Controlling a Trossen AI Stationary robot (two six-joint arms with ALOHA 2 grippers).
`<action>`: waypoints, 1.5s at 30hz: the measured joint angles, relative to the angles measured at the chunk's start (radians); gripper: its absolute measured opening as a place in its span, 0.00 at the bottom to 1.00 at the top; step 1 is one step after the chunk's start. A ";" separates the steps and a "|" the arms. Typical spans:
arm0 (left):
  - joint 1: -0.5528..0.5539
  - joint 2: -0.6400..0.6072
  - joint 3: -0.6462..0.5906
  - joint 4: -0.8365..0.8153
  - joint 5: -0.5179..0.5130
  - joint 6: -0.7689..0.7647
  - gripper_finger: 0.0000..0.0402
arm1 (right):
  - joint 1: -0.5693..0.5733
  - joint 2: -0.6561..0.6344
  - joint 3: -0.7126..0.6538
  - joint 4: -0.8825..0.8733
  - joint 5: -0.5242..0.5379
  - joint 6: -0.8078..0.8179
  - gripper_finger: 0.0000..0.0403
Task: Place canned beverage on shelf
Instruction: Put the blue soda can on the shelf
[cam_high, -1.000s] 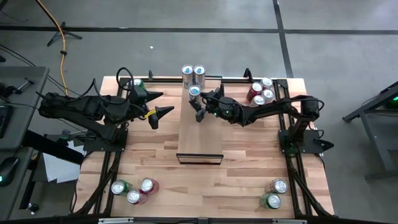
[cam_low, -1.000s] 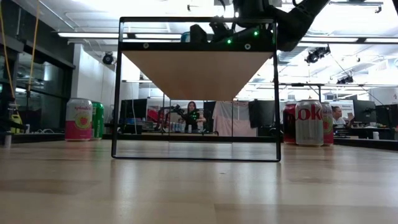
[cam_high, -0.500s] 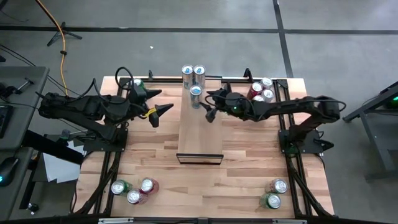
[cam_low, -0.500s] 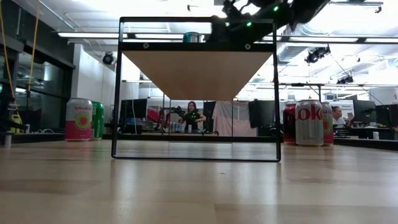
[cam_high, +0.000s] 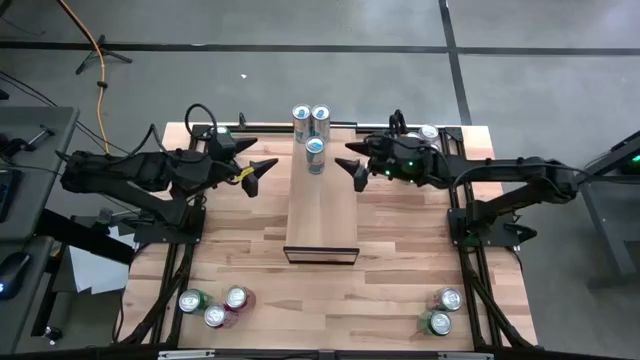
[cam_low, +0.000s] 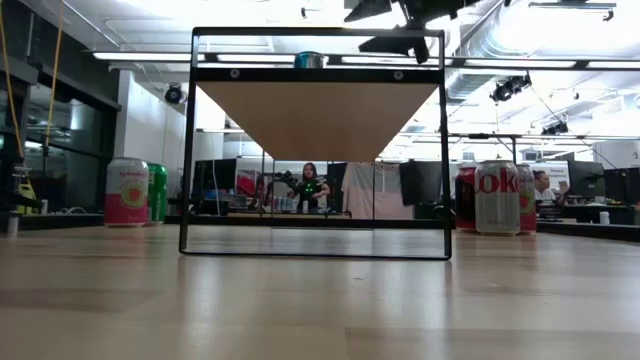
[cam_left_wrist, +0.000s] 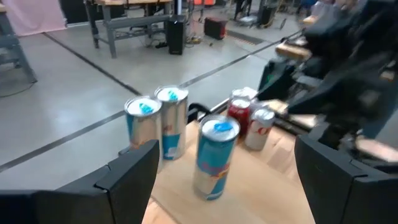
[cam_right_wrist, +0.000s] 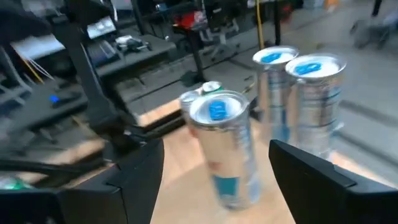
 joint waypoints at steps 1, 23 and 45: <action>0.009 0.001 -0.012 -0.004 0.001 0.000 0.76 | -0.002 0.000 0.029 -0.053 -0.013 0.023 0.66; 0.230 0.194 -0.348 0.465 0.222 -0.116 0.04 | -0.059 0.281 0.306 -0.495 0.035 0.099 0.01; 0.527 0.265 -0.348 0.602 0.784 0.226 0.00 | -0.085 0.345 0.306 -0.338 0.106 0.279 0.00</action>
